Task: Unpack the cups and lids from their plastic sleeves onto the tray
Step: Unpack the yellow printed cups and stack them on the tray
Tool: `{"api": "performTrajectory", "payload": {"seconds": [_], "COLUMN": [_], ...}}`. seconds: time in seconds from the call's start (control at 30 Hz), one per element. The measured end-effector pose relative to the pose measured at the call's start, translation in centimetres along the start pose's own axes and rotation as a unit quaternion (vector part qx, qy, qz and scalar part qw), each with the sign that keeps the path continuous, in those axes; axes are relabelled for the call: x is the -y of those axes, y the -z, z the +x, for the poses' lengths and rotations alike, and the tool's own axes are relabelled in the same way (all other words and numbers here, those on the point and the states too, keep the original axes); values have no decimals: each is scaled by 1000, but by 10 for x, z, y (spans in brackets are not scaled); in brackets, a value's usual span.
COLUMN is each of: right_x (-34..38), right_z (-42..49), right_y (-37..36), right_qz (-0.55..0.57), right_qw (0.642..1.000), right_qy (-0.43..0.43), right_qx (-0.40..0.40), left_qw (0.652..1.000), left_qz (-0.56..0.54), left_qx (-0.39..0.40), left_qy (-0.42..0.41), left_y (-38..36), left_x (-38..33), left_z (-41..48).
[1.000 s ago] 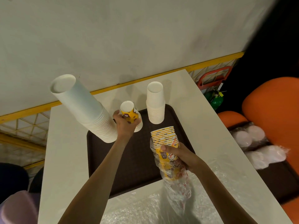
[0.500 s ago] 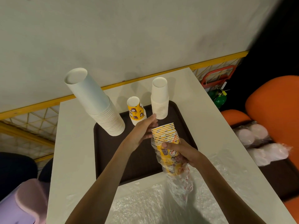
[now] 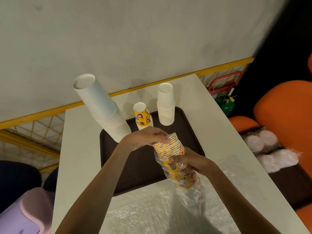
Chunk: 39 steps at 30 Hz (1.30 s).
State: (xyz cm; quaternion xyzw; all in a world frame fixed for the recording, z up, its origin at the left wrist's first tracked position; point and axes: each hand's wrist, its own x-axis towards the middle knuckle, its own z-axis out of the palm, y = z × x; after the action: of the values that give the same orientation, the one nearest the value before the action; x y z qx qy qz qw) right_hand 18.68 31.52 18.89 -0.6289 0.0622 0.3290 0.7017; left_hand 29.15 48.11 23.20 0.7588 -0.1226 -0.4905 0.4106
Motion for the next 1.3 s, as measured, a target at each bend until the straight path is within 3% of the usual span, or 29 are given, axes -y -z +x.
{"api": "performTrajectory", "payload": {"seconds": [0.27, 0.63, 0.73, 0.93, 1.03, 1.17, 1.3], "right_x": [7, 4, 4, -2, 0, 1, 3], "right_z": [-9, -13, -12, -14, -15, -13, -10], "right_y": [-4, -5, -3, 11, 15, 13, 11], "right_qz": [-1, -24, -21, 66, 101, 127, 126], "right_qw": [999, 999, 999, 997, 993, 988, 987], "right_qy": [-4, -15, -7, 15, 15, 15, 13], "right_qx": [42, 39, 30, -36, -65, -86, -95], "left_qw": [999, 998, 997, 976, 977, 990, 993], "left_qz": [37, 45, 35, -104, -137, -116, -97], "left_qx": [-5, -27, -73, -180, -150, -80, -59], "left_qy": [14, 19, 2, -66, -58, -25, -11], "left_y": [-1, 1, 6, 22, 23, 16, 12], "left_x": [-1, -3, -6, 0, 8, 21, 29], "left_z": [-7, -9, -10, -17, -21, -21, -17]}}
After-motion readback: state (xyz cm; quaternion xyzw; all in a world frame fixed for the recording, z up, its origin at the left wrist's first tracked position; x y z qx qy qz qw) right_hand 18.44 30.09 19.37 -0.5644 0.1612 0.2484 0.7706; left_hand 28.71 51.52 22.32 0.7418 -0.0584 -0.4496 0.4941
